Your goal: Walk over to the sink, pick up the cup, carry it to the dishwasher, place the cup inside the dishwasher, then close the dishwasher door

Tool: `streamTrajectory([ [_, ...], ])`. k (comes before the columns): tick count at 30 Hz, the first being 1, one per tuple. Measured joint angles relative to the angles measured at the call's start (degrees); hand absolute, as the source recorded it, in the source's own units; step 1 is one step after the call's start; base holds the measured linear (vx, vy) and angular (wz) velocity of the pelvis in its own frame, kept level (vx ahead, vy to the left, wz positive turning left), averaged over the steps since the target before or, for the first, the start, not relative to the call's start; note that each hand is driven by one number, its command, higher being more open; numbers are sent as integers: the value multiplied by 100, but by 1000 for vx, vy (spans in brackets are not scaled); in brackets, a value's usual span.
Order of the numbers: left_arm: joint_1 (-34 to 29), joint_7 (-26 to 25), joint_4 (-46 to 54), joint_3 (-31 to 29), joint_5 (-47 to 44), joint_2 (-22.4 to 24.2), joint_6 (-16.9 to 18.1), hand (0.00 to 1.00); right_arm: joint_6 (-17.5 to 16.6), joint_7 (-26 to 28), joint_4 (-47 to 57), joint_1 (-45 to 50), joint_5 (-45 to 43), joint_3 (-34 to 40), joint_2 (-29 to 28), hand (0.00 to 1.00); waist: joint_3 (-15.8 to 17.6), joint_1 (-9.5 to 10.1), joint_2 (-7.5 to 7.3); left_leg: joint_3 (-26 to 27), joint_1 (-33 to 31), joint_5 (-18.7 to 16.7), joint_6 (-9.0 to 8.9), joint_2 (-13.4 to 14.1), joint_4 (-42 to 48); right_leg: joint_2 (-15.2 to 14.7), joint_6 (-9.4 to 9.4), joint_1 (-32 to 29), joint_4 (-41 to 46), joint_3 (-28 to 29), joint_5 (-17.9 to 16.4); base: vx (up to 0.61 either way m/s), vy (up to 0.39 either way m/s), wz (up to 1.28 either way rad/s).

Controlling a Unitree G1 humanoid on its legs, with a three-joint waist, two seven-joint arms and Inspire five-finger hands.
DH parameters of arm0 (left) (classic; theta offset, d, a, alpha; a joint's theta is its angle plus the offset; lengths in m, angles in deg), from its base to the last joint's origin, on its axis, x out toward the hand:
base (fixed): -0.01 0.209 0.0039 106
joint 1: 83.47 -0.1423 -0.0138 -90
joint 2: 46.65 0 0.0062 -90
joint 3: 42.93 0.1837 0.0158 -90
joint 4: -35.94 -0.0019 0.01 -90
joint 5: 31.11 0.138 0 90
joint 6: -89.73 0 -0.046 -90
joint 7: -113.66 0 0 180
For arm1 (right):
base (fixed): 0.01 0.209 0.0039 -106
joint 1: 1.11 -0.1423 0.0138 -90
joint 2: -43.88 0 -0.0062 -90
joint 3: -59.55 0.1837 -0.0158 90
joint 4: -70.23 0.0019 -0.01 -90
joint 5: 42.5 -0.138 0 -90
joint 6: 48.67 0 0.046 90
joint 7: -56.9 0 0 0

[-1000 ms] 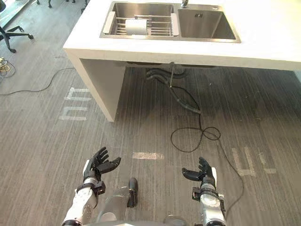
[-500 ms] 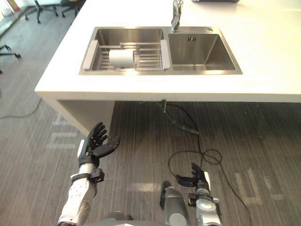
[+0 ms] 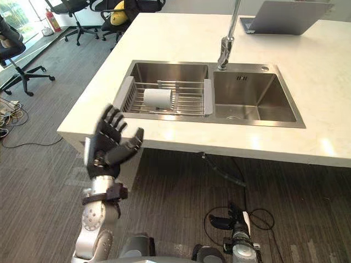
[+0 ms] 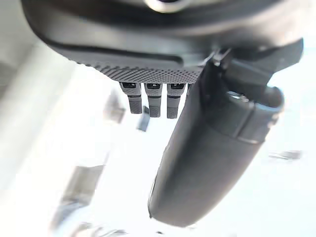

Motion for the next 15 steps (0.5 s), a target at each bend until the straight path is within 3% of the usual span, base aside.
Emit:
streamTrajectory([
  [2, 42, -4, 27, -70, 0, -43, 60, 90, 6, 3, -166, -65, 2, -127, 16, 90, 25, 62, -28, -20, -97, 19, -54, -154, 148, -112, 37, 259, -381, 56, 193, 109, 144, 4],
  [3, -2, -11, 25, -77, 0, -68, 62, 90, 26, 15, -247, -155, 5, -155, -10, 90, 66, 156, -131, -134, -63, -378, -35, -398, -291, -270, 72, 287, -421, 165, 210, 110, 165, -28],
  [4, -38, -12, 28, -13, 2, -66, 63, 90, 21, 9, -258, -211, 6, -163, 47, 90, 35, 170, -54, -284, -2, -21, -7, -534, -1337, -299, 135, 261, -438, 220, 199, 101, 163, -32],
  [5, -66, -7, 36, 28, 2, -53, 63, 90, 20, 14, -272, -234, 8, -190, 90, 90, -6, 182, 59, -309, 17, 484, 53, -482, -1748, -229, 215, 244, -433, 263, 168, 108, 161, -42],
  [6, -103, -6, 6, 64, -1, -87, 66, 90, 34, 9, -425, -372, 12, -277, 55, 90, -1, 225, 52, -137, 114, 449, 145, -479, -1693, -256, 256, 257, -384, 438, 134, 164, 193, -64],
  [7, -170, -7, 18, 98, 0, -143, 68, 90, 8, 25, -358, -420, 19, -410, 11, 90, -32, 231, -47, 31, 146, 294, 234, -529, -1693, -326, 357, 178, -328, 668, 60, 162, 175, -72],
  [9, -243, 2, 18, 137, 0, -188, 65, 90, -45, 34, -348, -430, 62, -490, -8, 90, -58, 238, -125, 184, 143, 114, 285, -567, -1590, -417, 434, 23, -79, 832, -98, 117, 127, -50],
  [11, -302, 8, -4, 357, 1, -252, 20, 90, -38, 32, -387, -356, 124, -529, -7, 90, -109, 209, -305, 390, 315, -235, 422, -797, -1549, -718, 692, -393, 1015, 1087, -616, 151, 146, -35],
  [12, -302, 12, -19, 392, 1, -289, 11, 90, -24, 33, -400, -326, 138, -534, -6, 90, -99, 177, -329, 418, 397, -283, 450, -846, -1558, -777, 811, -591, 1542, 1178, -688, 183, 118, -12],
  [13, -301, 14, -35, 461, 2, -353, -7, 90, 3, 37, -431, -301, 159, -536, -16, 90, -84, 115, -352, 423, 511, -321, 481, -896, -1574, -824, 940, -827, 2180, 1261, -682, 227, 100, 5],
  [14, -299, 30, -73, 617, 29, -538, -41, 90, 70, 72, -436, -200, 182, -547, -90, 90, -74, -23, -445, 418, 830, -374, 511, -979, -1615, -938, 1241, -1231, 3415, 1333, -418, 319, 97, 10],
  [15, -299, 31, -82, 679, 70, -604, -62, 90, 72, 81, -415, -156, 163, -554, -124, 90, -87, -63, -480, 406, 934, -412, 520, -991, -1649, -965, 1186, -1356, 3749, 1328, -259, 304, 54, 8],
])
